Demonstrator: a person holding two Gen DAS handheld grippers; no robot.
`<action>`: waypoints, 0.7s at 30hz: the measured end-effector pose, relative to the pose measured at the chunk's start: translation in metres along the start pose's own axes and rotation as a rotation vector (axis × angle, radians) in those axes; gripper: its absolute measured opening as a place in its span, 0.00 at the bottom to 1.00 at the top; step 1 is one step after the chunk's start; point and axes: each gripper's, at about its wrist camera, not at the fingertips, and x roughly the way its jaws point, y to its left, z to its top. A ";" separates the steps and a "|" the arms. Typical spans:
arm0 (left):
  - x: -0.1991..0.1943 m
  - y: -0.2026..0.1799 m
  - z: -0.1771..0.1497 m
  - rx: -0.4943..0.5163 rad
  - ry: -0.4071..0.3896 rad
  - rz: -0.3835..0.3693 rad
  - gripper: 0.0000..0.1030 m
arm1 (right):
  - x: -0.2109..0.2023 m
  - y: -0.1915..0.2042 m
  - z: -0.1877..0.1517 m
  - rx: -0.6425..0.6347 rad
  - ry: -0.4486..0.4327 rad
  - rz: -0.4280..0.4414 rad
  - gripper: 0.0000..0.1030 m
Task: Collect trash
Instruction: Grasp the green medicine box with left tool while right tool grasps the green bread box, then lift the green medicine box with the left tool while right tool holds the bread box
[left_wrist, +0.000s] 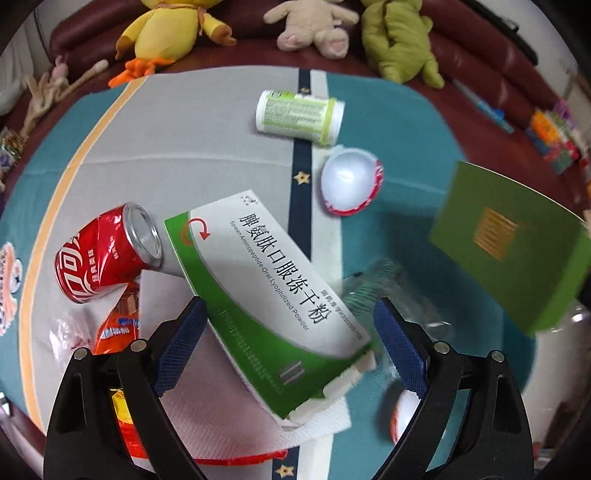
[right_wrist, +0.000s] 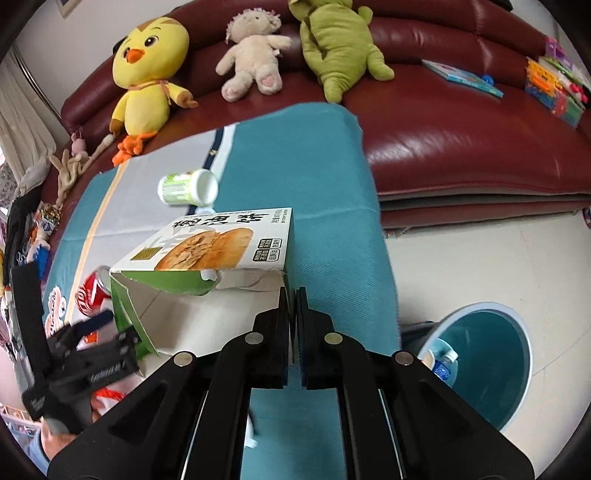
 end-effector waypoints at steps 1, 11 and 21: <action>0.005 -0.001 0.000 -0.004 0.011 0.024 0.89 | 0.001 -0.005 0.000 -0.005 0.005 -0.003 0.04; 0.017 0.002 -0.007 0.037 -0.007 0.119 0.84 | 0.009 -0.013 -0.006 -0.018 0.037 0.026 0.04; -0.008 0.006 -0.005 0.076 -0.023 0.061 0.33 | 0.004 -0.004 -0.014 -0.042 0.043 0.014 0.04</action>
